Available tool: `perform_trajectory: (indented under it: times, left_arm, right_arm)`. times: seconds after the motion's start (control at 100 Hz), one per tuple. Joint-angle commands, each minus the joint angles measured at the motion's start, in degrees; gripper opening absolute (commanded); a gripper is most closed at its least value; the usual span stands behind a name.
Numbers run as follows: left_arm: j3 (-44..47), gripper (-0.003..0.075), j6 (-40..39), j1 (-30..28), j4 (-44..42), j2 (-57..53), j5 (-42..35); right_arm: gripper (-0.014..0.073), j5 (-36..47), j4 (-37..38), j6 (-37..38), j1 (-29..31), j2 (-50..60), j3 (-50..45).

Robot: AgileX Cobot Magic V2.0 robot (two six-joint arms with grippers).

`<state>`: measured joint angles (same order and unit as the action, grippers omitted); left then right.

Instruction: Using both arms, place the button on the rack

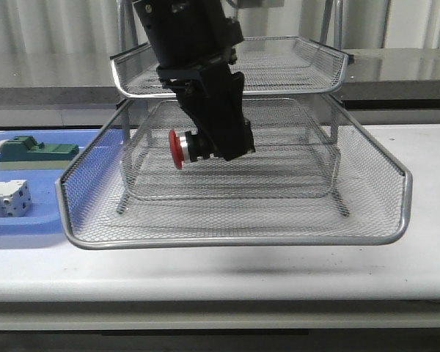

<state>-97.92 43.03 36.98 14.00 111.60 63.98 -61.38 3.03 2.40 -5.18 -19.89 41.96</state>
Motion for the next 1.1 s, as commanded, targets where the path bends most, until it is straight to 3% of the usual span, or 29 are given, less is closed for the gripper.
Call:
perform_trajectory:
  times: [0.0,0.15,0.27,0.8,1.09]
  left_arm:
    - [-1.52,0.0223,-0.42,0.4,1.47,-2.98,-1.32]
    - [-1.52,0.04,-0.42,0.4,1.47,-2.98,-1.32]
    - [-1.52,0.0463,-0.42,0.4,1.47,-2.98,-1.32]
    - [-2.35,0.0463,-1.56,-0.42,1.6,-8.69,-0.21]
    - [-2.25,0.0463,-5.99,-8.33,0.28,-17.2,5.06]
  right_arm:
    - [-0.007,3.71,0.65,-0.21,0.25,-0.33,1.97]
    - [-0.007,3.71,0.65,-0.21,0.25,-0.33,1.97]
    - [-0.007,3.71,0.65,-0.21,0.25,-0.33,1.97]
    - [-0.007,3.71,0.65,-0.21,0.25,-0.33,1.97]
    - [-0.007,3.71,0.65,-0.21,0.25,-0.33,1.97]
